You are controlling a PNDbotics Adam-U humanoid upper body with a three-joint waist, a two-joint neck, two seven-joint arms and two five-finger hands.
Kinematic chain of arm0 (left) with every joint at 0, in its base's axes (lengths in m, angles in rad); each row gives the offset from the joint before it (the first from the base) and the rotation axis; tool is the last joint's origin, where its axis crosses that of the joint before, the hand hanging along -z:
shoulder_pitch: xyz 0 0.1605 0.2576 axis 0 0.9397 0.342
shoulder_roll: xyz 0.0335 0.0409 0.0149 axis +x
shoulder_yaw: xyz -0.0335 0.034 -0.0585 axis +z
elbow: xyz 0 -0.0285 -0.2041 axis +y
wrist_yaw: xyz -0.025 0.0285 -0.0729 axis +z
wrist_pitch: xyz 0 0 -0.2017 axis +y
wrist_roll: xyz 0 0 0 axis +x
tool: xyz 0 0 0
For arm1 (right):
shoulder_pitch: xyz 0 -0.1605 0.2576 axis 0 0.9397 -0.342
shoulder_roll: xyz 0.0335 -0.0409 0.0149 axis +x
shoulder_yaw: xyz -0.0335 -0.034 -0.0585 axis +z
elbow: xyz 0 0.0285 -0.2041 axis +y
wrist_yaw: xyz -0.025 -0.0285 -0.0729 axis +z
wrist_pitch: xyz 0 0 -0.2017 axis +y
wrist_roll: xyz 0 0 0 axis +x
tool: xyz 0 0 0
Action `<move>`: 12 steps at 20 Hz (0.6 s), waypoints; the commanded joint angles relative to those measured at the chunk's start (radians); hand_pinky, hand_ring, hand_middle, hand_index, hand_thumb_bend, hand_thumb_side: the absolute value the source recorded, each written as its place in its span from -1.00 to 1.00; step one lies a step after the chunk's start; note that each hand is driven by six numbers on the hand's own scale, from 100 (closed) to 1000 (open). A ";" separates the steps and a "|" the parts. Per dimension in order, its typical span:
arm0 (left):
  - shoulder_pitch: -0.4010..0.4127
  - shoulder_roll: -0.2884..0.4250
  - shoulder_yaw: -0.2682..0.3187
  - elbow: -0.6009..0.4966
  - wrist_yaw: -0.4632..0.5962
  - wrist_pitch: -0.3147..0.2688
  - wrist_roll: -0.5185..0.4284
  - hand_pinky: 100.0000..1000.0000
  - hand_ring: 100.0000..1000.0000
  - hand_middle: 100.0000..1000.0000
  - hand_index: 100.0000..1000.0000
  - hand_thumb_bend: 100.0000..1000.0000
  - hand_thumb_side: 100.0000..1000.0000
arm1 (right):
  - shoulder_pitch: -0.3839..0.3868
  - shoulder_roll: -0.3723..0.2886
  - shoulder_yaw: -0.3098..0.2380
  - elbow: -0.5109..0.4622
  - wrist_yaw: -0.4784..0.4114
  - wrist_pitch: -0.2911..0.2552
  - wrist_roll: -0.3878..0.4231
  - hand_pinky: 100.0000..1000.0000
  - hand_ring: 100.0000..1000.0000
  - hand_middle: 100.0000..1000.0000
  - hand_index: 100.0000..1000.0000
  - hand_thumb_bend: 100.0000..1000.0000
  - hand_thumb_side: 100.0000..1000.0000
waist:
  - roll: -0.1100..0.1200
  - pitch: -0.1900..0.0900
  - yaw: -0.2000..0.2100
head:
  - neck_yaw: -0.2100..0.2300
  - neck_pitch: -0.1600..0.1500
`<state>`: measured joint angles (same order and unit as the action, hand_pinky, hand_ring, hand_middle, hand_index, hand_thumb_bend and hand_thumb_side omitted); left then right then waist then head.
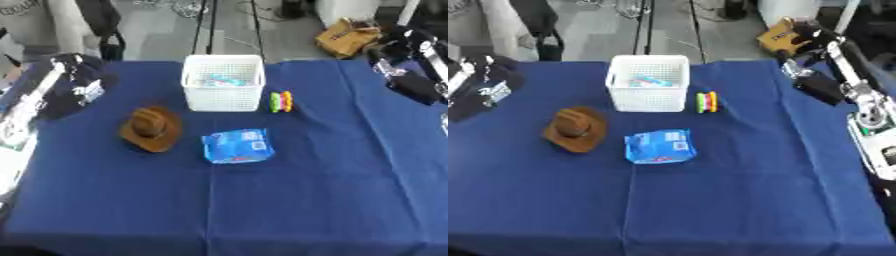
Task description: Pick up objects on the table and place them in the box.
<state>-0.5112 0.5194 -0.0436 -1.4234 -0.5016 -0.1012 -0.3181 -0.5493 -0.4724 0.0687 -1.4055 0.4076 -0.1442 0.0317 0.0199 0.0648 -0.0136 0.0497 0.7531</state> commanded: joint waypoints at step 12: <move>-0.276 0.064 -0.054 0.362 -0.441 -0.242 -0.314 0.60 0.62 0.49 0.64 0.70 -0.16 | -0.023 -0.027 0.005 -0.008 -0.004 -0.010 0.019 0.20 0.46 0.46 0.83 -0.46 0.27 | 0.008 -0.002 -0.024 | 0.012 0.002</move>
<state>-0.7630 0.5679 -0.1022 -1.0754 -0.9120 -0.3330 -0.6175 -0.5507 -0.4724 0.0756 -1.4042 0.4076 -0.1526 0.0478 0.0296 0.0756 -0.0379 0.0582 0.7537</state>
